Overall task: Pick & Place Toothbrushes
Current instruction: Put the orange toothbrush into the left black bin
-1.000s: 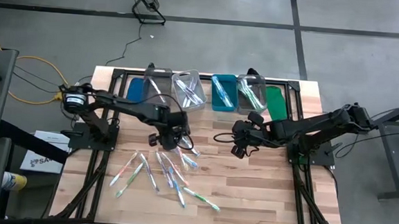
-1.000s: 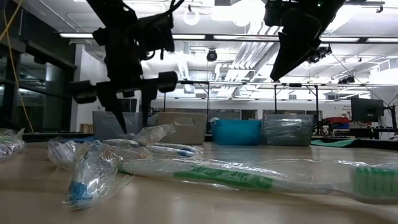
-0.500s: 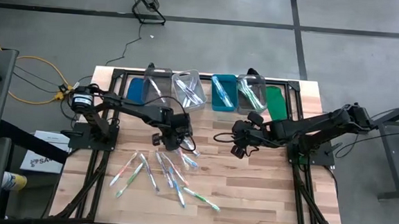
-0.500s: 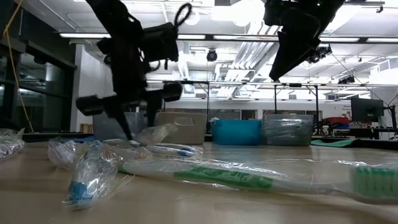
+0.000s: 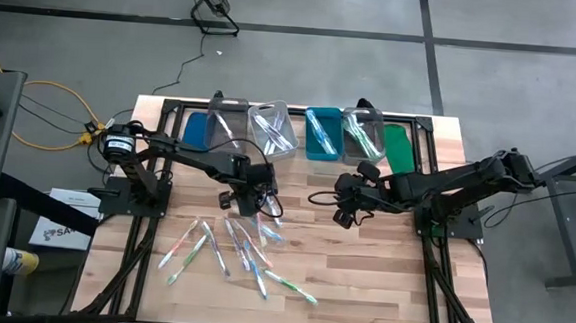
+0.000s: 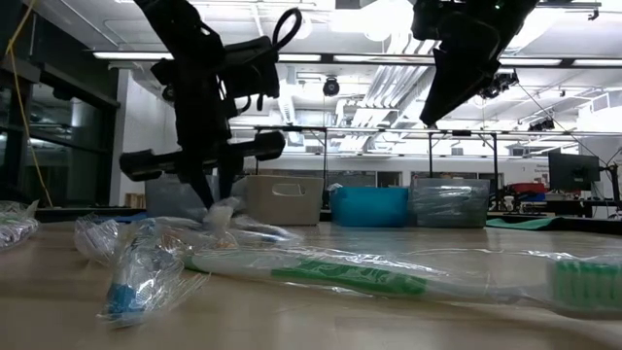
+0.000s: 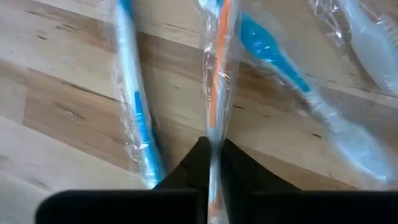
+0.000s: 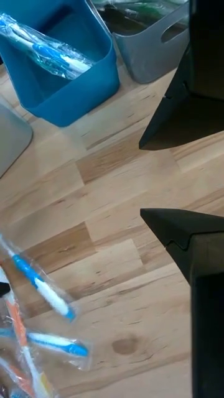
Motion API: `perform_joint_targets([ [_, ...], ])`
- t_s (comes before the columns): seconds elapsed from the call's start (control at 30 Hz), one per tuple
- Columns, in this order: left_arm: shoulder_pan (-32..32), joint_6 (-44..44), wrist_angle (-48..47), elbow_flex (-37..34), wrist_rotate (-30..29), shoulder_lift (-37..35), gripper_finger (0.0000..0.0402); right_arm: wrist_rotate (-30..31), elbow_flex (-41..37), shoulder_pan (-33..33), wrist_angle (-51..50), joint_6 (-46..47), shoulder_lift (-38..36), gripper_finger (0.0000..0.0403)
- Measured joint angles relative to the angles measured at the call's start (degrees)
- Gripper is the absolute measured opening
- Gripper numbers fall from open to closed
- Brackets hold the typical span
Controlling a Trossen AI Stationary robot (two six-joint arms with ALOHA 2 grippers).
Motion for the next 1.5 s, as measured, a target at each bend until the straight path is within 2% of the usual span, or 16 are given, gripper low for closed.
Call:
perform_joint_targets([
  [0.33,0.0,-3.0,-6.3,0.0,-1.6,-1.3,0.0006,-0.2,0.0,1.2,-0.3,0.0,0.0,0.0155],
  [0.57,0.0,-4.2,-9.1,-0.1,-3.2,-5.9,0.0004,0.0,0.0,2.8,-0.1,0.6,0.0,0.0155],
  [0.9,0.7,-4.4,-12.1,0.0,-10.7,-14.0,0.0003,0.1,0.0,3.1,-0.3,1.1,0.0,0.0155],
  [1.5,10.8,-4.6,-16.6,0.0,-12.1,-23.3,0.0001,0.2,0.0,3.0,-0.1,0.9,0.0,0.0155],
])
